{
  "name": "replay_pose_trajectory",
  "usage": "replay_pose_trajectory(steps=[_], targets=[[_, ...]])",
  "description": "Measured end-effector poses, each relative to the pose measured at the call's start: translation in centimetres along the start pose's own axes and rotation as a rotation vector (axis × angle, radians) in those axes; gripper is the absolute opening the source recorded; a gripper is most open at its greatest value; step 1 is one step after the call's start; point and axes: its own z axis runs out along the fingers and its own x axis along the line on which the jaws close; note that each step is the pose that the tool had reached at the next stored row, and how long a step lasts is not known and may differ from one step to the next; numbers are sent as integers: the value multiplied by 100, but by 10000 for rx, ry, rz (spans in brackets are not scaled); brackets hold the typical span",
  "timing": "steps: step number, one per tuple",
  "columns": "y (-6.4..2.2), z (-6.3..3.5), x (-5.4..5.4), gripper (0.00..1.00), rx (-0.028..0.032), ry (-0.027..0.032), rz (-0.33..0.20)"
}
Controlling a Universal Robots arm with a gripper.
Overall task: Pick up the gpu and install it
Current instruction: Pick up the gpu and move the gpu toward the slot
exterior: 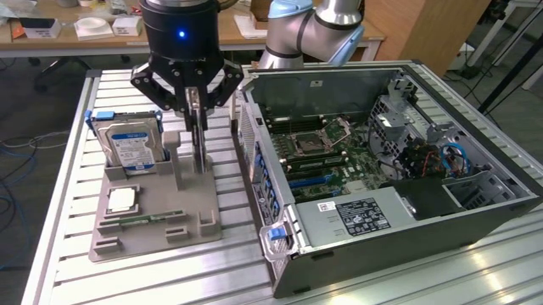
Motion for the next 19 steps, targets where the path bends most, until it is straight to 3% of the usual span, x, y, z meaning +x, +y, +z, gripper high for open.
replay_pose_trajectory(steps=[19], targets=[[10,-358,-10,26,-1,-1,0]])
